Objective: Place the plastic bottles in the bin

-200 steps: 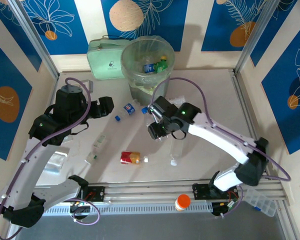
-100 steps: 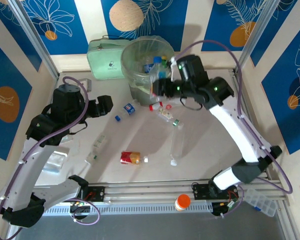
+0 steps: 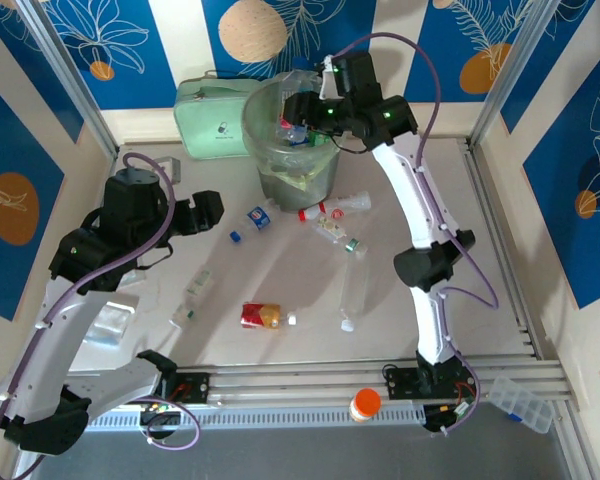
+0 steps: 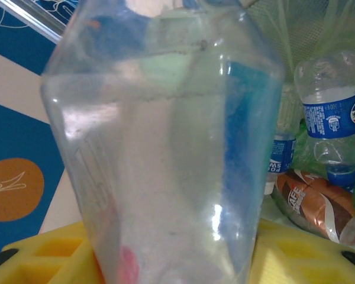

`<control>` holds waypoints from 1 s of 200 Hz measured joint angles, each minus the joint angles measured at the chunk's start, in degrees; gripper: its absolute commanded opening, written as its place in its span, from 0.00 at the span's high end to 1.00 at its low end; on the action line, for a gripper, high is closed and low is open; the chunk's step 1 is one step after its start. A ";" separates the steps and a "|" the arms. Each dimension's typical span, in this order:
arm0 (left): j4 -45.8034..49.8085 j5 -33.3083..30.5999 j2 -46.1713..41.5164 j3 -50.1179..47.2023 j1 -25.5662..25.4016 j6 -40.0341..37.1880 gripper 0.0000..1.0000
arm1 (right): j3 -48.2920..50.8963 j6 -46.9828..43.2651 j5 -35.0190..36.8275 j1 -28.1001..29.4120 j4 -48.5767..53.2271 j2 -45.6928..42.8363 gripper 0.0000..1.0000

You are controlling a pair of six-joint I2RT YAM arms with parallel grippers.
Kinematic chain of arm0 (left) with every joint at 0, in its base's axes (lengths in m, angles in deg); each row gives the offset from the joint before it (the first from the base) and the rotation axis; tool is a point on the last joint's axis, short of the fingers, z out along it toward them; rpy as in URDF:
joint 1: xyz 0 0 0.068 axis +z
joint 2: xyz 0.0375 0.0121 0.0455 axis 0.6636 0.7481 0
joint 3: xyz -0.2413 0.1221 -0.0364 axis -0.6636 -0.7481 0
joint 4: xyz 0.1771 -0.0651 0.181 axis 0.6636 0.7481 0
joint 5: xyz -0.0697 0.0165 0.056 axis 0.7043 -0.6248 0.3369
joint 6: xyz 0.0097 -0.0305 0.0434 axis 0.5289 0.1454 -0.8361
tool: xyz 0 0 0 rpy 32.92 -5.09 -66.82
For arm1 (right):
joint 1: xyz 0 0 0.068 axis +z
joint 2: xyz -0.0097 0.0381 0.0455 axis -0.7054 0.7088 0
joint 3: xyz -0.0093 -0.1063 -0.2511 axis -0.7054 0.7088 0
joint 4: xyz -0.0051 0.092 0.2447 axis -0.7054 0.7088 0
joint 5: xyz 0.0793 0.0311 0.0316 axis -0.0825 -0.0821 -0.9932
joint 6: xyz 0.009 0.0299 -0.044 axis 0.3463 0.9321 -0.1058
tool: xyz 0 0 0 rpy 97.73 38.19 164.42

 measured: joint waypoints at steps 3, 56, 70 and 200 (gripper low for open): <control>0.00 0.00 0.00 0.00 0.00 0.00 0.16 | -0.33 0.20 -0.52 -0.31 0.04 0.61 0.47; 0.04 0.02 1.14 -0.02 0.02 0.00 0.16 | 0.26 1.22 -5.29 -2.99 -0.52 6.97 0.46; 0.04 0.02 1.42 -0.02 0.02 -0.02 0.16 | 0.26 1.36 -6.34 -2.99 -1.31 7.65 0.46; 0.28 0.00 2.05 -0.57 0.02 0.00 0.16 | -1.99 2.32 -11.50 -4.17 -5.70 12.98 0.25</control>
